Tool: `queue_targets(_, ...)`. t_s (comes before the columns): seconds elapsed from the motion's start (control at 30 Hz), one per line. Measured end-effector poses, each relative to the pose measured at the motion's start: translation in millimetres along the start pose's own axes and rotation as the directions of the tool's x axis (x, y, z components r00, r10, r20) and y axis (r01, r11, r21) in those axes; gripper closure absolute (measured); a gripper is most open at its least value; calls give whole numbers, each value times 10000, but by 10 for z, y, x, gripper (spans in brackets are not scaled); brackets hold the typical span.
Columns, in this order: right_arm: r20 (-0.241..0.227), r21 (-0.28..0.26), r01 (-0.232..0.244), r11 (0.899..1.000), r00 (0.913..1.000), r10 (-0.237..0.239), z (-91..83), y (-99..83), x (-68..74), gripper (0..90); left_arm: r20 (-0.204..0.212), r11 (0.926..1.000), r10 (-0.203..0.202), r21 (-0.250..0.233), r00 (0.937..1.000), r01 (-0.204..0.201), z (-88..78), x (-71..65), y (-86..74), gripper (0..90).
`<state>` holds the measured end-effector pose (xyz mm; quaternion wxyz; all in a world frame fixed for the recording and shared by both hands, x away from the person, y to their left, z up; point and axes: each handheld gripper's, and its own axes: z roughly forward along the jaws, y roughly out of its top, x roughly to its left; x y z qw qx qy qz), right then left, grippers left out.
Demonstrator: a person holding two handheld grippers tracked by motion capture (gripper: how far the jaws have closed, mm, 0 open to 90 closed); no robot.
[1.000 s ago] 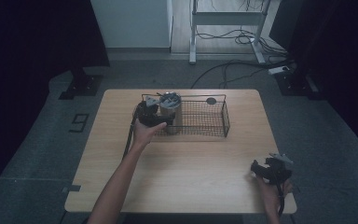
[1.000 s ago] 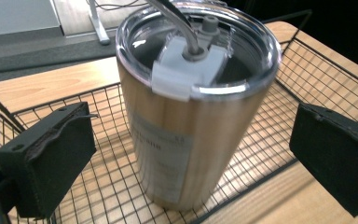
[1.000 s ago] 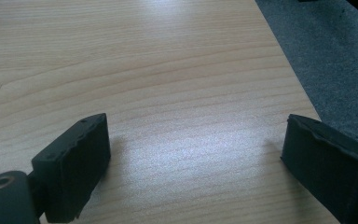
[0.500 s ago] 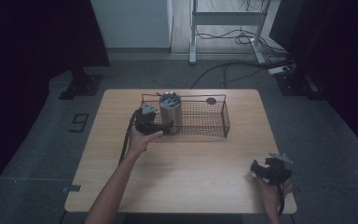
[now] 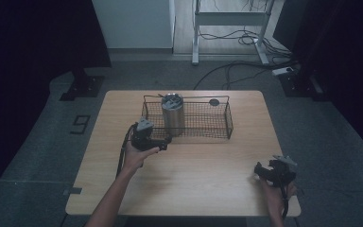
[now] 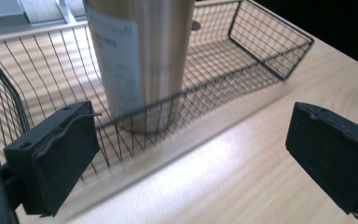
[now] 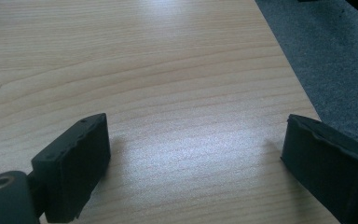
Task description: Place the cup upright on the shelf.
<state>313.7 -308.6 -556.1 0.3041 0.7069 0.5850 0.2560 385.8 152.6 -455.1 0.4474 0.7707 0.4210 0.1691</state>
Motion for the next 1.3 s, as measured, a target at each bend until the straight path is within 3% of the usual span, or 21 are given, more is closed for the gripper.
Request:
queue_targets(0.27,4,-1,3,10000,10000,-3,0,0,0,76,123,9990,-81,433,9999,75,-124,9,-290,35)
queue_targets(0.63,3,-3,3,10000,10000,-3,-1,0,2,77,144,9977,-142,659,9998,132,-252,-56,-684,50)
queue_targets(1.0,-4,-11,8,10000,10000,-8,-2,0,2,80,52,9950,-507,864,9987,501,-231,-66,-898,77)
queue_targets(1.07,-3,-12,7,10000,10000,-7,-2,0,2,81,23,9934,-464,1052,9989,459,-210,-73,-906,79)
queue_targets(1.3,-15,-17,4,10000,10000,-4,-2,-1,3,82,36,9938,-437,1021,9990,431,-201,-89,-913,86)
